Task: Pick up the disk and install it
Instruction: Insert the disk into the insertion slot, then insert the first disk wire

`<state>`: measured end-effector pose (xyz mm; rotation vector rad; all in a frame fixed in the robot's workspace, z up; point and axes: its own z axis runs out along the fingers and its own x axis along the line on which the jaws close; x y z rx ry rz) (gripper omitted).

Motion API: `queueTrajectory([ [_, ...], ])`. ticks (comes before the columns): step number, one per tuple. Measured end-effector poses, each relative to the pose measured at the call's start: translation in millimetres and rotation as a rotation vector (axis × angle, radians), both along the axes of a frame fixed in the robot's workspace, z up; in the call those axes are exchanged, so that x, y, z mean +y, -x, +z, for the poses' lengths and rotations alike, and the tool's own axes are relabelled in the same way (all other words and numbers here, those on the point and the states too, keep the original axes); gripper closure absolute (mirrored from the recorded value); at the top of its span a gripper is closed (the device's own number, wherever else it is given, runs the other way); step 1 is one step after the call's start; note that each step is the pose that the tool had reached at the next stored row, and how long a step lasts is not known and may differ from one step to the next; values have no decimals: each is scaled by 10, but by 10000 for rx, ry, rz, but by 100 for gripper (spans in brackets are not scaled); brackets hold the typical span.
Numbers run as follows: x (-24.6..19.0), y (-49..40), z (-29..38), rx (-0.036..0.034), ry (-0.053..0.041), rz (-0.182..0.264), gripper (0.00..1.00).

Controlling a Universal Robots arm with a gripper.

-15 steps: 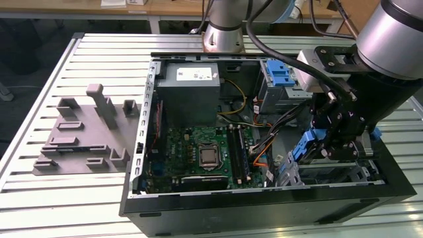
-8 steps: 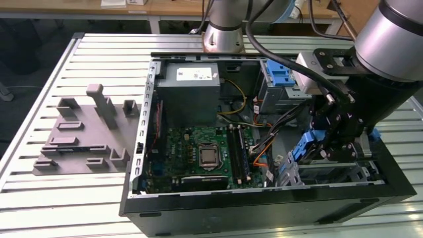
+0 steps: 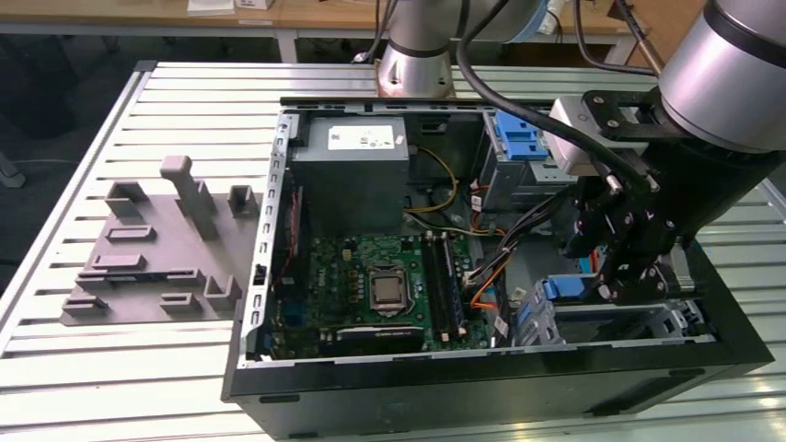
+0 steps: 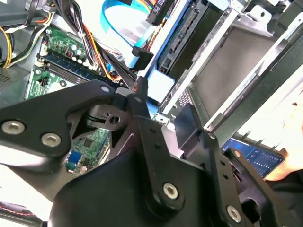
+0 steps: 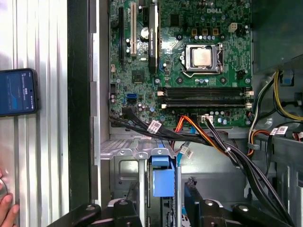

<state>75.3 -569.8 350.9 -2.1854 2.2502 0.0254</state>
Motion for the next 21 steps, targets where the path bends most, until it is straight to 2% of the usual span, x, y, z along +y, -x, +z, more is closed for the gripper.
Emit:
queueTrajectory([
  [2,0,0,0,0,0,0,50],
  [3,0,0,0,0,0,0,52],
  [4,0,0,0,0,1,0,58],
  [5,0,0,-1,0,0,0,58],
  [8,0,0,-1,0,0,0,75],
  [9,0,0,-2,0,0,0,75],
  [10,0,0,-2,0,0,0,81],
  [11,0,0,-2,0,1,0,81],
  [13,0,0,-2,0,0,0,89],
  [21,0,0,-5,0,0,0,89],
])
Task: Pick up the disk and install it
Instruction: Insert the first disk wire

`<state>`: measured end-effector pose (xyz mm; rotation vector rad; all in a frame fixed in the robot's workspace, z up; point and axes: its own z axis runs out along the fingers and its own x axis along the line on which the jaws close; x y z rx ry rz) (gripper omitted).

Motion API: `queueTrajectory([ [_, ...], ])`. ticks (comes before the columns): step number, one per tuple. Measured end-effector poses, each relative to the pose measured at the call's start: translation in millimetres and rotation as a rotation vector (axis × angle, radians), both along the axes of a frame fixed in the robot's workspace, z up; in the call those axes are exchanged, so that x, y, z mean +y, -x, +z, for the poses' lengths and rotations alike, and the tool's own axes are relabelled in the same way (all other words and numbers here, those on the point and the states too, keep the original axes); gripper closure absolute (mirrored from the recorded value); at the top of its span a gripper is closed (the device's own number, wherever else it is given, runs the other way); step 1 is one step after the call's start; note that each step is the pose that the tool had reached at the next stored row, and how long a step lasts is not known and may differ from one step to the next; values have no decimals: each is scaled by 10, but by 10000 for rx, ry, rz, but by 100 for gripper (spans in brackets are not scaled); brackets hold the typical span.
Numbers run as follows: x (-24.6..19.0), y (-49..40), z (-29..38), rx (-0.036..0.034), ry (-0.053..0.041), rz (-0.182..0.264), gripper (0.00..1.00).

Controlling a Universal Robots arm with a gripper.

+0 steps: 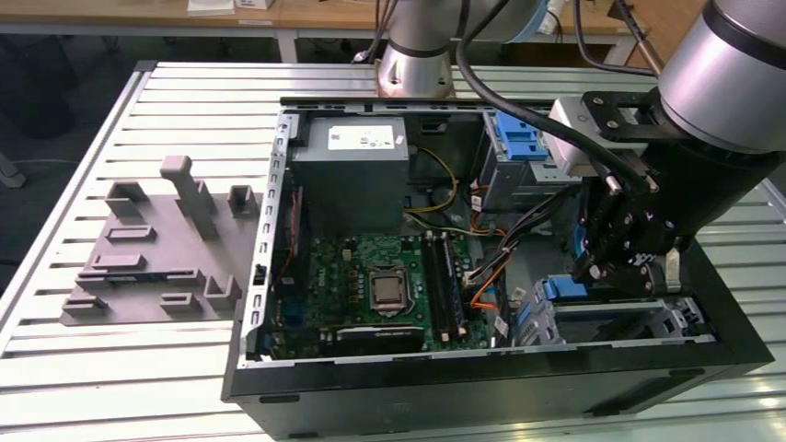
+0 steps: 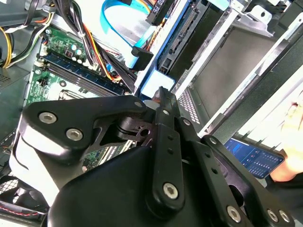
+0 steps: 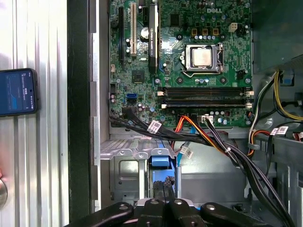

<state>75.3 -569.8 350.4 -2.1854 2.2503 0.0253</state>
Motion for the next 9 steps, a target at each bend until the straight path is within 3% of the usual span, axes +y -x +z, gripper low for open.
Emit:
queueTrajectory([
  [9,0,-17,-1,0,-1,0,89],
])
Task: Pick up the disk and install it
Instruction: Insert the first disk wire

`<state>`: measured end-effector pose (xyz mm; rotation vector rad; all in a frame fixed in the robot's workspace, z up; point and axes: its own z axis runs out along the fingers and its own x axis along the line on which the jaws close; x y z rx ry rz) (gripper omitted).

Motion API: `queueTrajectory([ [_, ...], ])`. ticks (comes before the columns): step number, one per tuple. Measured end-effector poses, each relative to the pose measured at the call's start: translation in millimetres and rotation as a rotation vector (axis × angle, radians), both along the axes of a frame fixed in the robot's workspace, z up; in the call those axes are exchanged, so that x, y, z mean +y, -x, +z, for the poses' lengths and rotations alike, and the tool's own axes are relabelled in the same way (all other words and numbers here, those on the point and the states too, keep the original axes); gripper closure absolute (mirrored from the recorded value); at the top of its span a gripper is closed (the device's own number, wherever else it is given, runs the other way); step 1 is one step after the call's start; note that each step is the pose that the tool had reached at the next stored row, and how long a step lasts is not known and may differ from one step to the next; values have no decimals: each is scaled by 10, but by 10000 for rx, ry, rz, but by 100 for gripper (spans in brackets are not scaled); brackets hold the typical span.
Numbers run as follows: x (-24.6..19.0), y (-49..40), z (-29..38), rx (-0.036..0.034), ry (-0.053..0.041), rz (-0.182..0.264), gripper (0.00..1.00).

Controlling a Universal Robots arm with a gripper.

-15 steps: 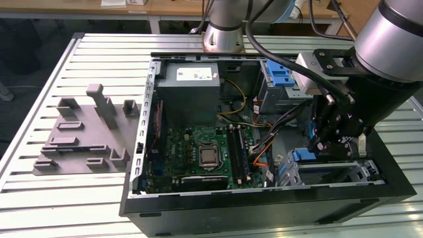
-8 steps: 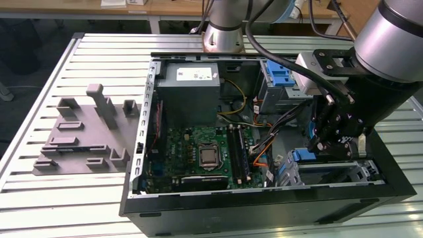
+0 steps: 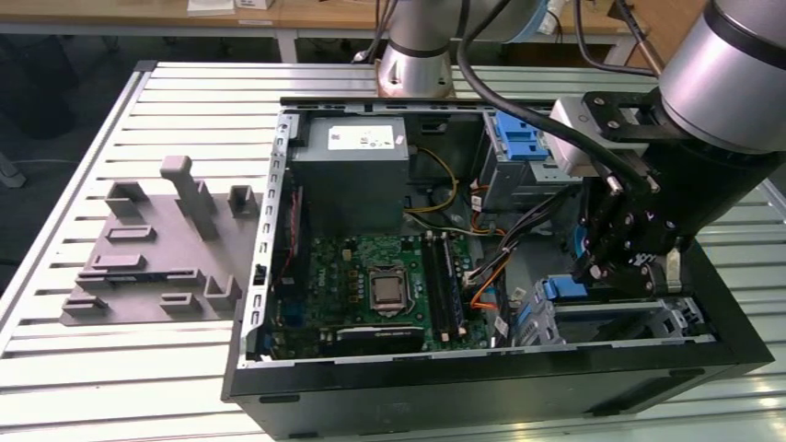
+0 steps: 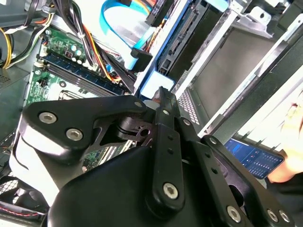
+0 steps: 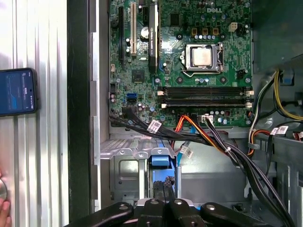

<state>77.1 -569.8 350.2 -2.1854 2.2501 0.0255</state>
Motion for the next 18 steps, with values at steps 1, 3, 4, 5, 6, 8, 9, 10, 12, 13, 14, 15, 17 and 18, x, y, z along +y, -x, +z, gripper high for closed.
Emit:
queueTrajectory([
  [1,0,-15,0,0,0,0,89],
  [3,0,-53,0,-1,1,-1,89],
  [4,0,-102,-1,0,0,0,89],
  [5,0,-131,0,0,1,0,89],
  [6,0,-162,0,0,1,0,89],
  [8,0,-211,0,0,1,0,89],
  [9,0,-225,0,0,2,0,89],
  [10,1,-231,0,0,2,0,89],
  [12,0,-232,3,-14,1,-1,89],
  [13,0,-231,12,-44,3,-1,89],
  [14,0,-232,21,-87,2,-1,89],
  [15,0,-232,32,-132,1,-1,89],
  [17,0,-232,53,-217,1,-1,89],
  [18,1,-233,60,-254,1,0,89],
])
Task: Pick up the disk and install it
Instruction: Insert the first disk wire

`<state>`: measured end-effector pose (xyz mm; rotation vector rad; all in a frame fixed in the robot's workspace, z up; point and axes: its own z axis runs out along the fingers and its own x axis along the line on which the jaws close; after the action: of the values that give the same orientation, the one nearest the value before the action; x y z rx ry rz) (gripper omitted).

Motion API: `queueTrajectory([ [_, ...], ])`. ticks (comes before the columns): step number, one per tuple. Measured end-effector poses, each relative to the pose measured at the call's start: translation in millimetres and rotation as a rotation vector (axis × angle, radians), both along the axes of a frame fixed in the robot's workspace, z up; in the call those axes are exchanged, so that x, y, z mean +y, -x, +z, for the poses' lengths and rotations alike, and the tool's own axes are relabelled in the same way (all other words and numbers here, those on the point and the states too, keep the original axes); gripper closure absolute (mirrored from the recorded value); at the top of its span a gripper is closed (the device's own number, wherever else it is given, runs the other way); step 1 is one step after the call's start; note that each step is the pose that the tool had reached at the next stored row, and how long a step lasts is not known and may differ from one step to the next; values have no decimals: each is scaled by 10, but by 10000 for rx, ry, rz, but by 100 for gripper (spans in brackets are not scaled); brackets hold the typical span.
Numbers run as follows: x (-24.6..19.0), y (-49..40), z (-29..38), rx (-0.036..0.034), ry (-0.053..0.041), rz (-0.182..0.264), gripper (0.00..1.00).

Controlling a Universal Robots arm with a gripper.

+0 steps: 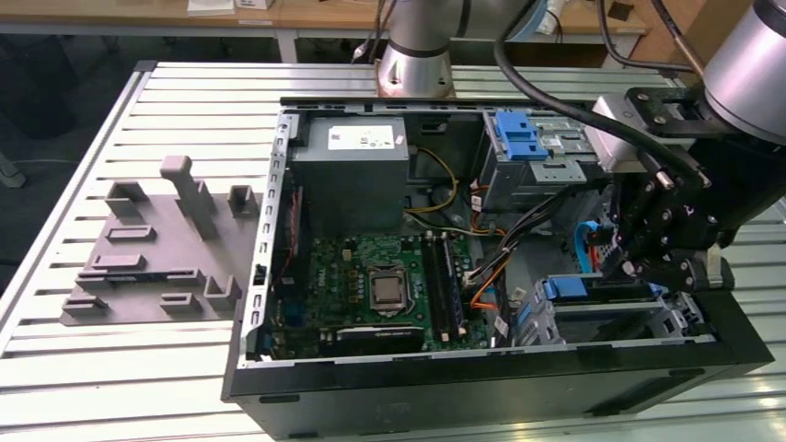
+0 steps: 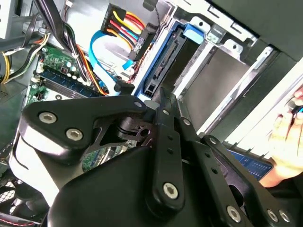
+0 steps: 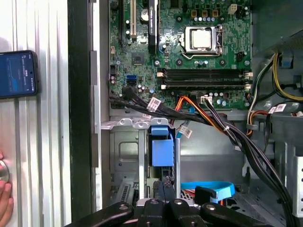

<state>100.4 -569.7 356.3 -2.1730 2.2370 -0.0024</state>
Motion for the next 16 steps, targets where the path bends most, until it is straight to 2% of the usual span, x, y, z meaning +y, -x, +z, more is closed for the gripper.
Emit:
queueTrajectory([
  [1,8,-11,3,-57,-3,1,89],
  [7,69,-116,4,-59,0,0,89],
  [10,87,-124,7,-75,0,-1,89],
  [13,99,-126,24,-125,3,0,89],
  [16,110,-127,47,-206,-1,0,89],
])
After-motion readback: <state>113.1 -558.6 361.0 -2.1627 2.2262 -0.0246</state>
